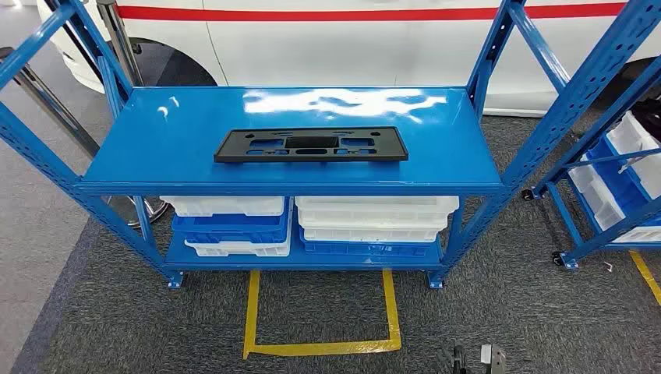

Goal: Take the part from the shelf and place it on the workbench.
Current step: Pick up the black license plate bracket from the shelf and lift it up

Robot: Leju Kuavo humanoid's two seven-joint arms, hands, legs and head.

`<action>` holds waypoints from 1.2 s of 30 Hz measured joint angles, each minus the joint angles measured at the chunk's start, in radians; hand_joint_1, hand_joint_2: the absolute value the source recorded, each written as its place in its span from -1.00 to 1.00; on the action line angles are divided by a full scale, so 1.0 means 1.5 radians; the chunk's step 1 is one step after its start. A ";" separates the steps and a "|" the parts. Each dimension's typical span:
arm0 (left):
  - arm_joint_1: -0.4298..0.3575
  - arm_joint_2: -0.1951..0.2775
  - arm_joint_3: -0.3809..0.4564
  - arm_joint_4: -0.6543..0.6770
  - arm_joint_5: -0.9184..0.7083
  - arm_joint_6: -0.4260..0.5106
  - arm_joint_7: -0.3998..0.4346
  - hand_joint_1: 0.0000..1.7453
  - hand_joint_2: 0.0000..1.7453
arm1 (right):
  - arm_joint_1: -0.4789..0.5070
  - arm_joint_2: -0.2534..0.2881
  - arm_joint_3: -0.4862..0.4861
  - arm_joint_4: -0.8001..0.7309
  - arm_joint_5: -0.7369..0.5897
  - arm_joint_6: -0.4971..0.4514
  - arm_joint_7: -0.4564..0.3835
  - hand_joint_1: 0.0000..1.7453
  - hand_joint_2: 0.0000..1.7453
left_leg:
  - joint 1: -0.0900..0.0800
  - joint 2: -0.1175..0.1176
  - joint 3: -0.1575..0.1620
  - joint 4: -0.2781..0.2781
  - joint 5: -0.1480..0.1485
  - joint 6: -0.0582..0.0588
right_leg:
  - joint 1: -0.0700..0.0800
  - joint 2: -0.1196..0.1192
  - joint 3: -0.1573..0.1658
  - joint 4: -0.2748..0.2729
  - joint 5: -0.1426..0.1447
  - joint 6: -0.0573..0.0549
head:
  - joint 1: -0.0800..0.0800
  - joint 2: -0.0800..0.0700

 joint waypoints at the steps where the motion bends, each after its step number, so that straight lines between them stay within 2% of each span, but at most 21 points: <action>1: -0.001 0.000 0.002 0.001 -0.004 0.000 0.001 -1.00 -1.00 | -0.002 0.002 0.006 -0.007 0.005 0.003 -0.001 -1.00 -1.00 | 0.000 0.000 0.000 0.001 0.000 0.000 | 0.000 0.000 0.000 0.000 0.000 0.000 | 0.000 0.000; 6: -0.004 0.000 0.020 0.004 -0.037 -0.002 0.010 -1.00 -1.00 | -0.016 0.016 0.072 -0.071 0.047 0.014 0.007 -1.00 -1.00 | 0.000 0.000 -0.003 0.004 0.000 0.005 | -0.001 0.000 0.000 -0.002 0.003 0.005 | 0.000 0.000; 8: -0.006 -0.002 0.025 0.005 -0.049 -0.002 0.014 -1.00 -1.00 | -0.020 0.020 0.100 -0.101 0.061 0.014 0.016 -1.00 -1.00 | 0.005 0.000 0.001 -0.006 0.006 0.011 | 0.000 0.001 -0.002 0.001 0.000 0.009 | 0.000 0.000; 10: -0.008 -0.004 0.030 0.006 -0.059 -0.003 0.017 -1.00 -1.00 | -0.023 0.021 0.132 -0.137 0.071 0.014 0.024 -1.00 -1.00 | 0.010 0.002 0.005 -0.015 0.013 0.018 | 0.001 0.003 -0.023 0.044 -0.027 0.012 | 0.001 0.000; 12: -0.010 -0.005 0.033 0.008 -0.068 -0.004 0.019 -1.00 -1.00 | -0.022 0.020 0.168 -0.172 0.079 0.014 0.030 -1.00 -1.00 | 0.009 0.004 0.003 -0.016 0.015 0.020 | -0.001 0.004 -0.066 0.128 -0.063 0.015 | 0.001 0.000; 13: -0.010 -0.005 0.035 0.008 -0.073 -0.005 0.020 -1.00 -1.00 | -0.021 0.019 0.186 -0.189 0.082 0.014 0.033 -1.00 -1.00 | 0.010 0.004 0.003 -0.016 0.014 0.020 | -0.003 0.004 -0.085 0.163 -0.071 0.017 | 0.001 0.000; 14: -0.011 -0.005 0.038 0.009 -0.076 -0.007 0.021 -1.00 -1.00 | -0.020 0.017 0.204 -0.207 0.085 0.014 0.034 -1.00 -1.00 | 0.010 0.004 0.004 -0.015 0.013 0.019 | -0.005 0.004 -0.095 0.177 -0.066 0.019 | 0.001 0.000; 15: -0.011 -0.006 0.040 0.010 -0.081 -0.009 0.022 -1.00 -1.00 | -0.019 0.016 0.220 -0.225 0.087 0.015 0.035 -1.00 -1.00 | 0.011 0.003 0.005 -0.013 0.011 0.016 | -0.007 0.004 -0.093 0.166 -0.048 0.021 | 0.001 0.000; 17: -0.012 -0.007 0.044 0.012 -0.087 -0.012 0.025 -1.00 -1.00 | -0.018 0.012 0.255 -0.263 0.089 0.020 0.036 -1.00 -1.00 | 0.014 0.003 0.007 -0.007 0.003 0.008 | -0.011 -0.001 -0.062 0.088 0.001 0.023 | 0.001 0.000; 19: -0.013 -0.008 0.046 0.013 -0.093 -0.013 0.026 -1.00 -1.00 | -0.018 0.006 0.291 -0.301 0.090 0.026 0.035 -1.00 -1.00 | 0.014 0.003 0.007 0.001 -0.005 -0.003 | -0.007 -0.005 -0.037 0.026 0.021 0.017 | 0.001 0.000; 22: -0.016 -0.009 0.050 0.015 -0.101 -0.016 0.029 -1.00 -1.00 | -0.015 -0.004 0.338 -0.358 0.090 0.037 0.032 -1.00 -1.00 | 0.013 0.007 0.005 0.003 -0.008 -0.014 | -0.003 -0.002 -0.038 0.017 0.016 0.001 | 0.001 0.000; 24: -0.018 -0.010 0.052 0.016 -0.105 -0.019 0.030 -1.00 -1.00 | -0.014 -0.010 0.368 -0.397 0.090 0.046 0.030 -1.00 -1.00 | 0.015 0.000 -0.002 0.020 -0.023 -0.019 | -0.004 0.003 -0.038 0.015 0.017 -0.009 | 0.001 0.000; 25: -0.019 -0.011 0.053 0.016 -0.108 -0.021 0.030 -1.00 -1.00 | -0.014 -0.013 0.384 -0.417 0.089 0.051 0.029 -1.00 -1.00 | 0.016 -0.008 -0.014 0.047 -0.040 -0.020 | -0.004 0.005 -0.037 0.013 0.017 -0.014 | 0.001 0.000; 27: -0.019 -0.011 0.057 0.017 -0.112 -0.024 0.031 -1.00 -1.00 | -0.014 -0.018 0.417 -0.453 0.088 0.060 0.026 -1.00 -1.00 | 0.016 -0.021 -0.060 0.136 -0.080 -0.020 | -0.002 0.008 -0.037 0.013 0.016 -0.019 | 0.001 0.000; 28: -0.019 -0.011 0.059 0.017 -0.114 -0.025 0.031 -1.00 -1.00 | -0.013 -0.021 0.431 -0.468 0.087 0.065 0.025 -1.00 -1.00 | 0.015 -0.023 -0.083 0.178 -0.093 -0.020 | 0.000 0.010 -0.037 0.013 0.016 -0.021 | 0.001 0.000; 29: -0.019 -0.011 0.060 0.017 -0.116 -0.026 0.031 -1.00 -1.00 | -0.012 -0.024 0.443 -0.481 0.087 0.069 0.024 -1.00 -1.00 | 0.015 -0.024 -0.100 0.204 -0.095 -0.019 | 0.002 0.013 -0.036 0.013 0.015 -0.021 | 0.001 0.000; 30: -0.019 -0.011 0.061 0.018 -0.118 -0.027 0.031 -1.00 -1.00 | -0.011 -0.027 0.454 -0.494 0.086 0.074 0.022 -1.00 -1.00 | 0.015 -0.025 -0.105 0.203 -0.082 -0.017 | 0.003 0.015 -0.035 0.014 0.015 -0.022 | 0.001 0.000; 31: -0.019 -0.011 0.061 0.018 -0.120 -0.029 0.032 -1.00 -1.00 | -0.010 -0.030 0.464 -0.506 0.084 0.078 0.020 -1.00 -1.00 | 0.015 -0.025 -0.097 0.178 -0.058 -0.015 | 0.003 0.018 -0.033 0.014 0.014 -0.022 | 0.001 0.000; 33: -0.019 -0.011 0.061 0.019 -0.122 -0.034 0.031 -1.00 -1.00 | -0.011 -0.036 0.484 -0.534 0.077 0.090 0.015 -1.00 -1.00 | 0.014 -0.029 -0.063 0.089 -0.004 -0.009 | 0.004 0.022 -0.031 0.015 0.012 -0.020 | 0.001 0.000; 34: -0.020 -0.011 0.061 0.019 -0.123 -0.036 0.031 -1.00 -1.00 | -0.011 -0.040 0.495 -0.548 0.073 0.096 0.013 -1.00 -1.00 | 0.013 -0.031 -0.049 0.053 0.010 -0.007 | 0.005 0.025 -0.033 0.017 0.012 -0.018 | 0.001 0.000; 36: -0.022 -0.010 0.062 0.019 -0.123 -0.039 0.030 -1.00 -1.00 | -0.012 -0.048 0.516 -0.574 0.066 0.105 0.009 -1.00 -1.00 | 0.009 -0.035 -0.040 0.024 0.013 -0.005 | 0.006 0.027 -0.036 0.017 0.013 -0.010 | 0.001 0.000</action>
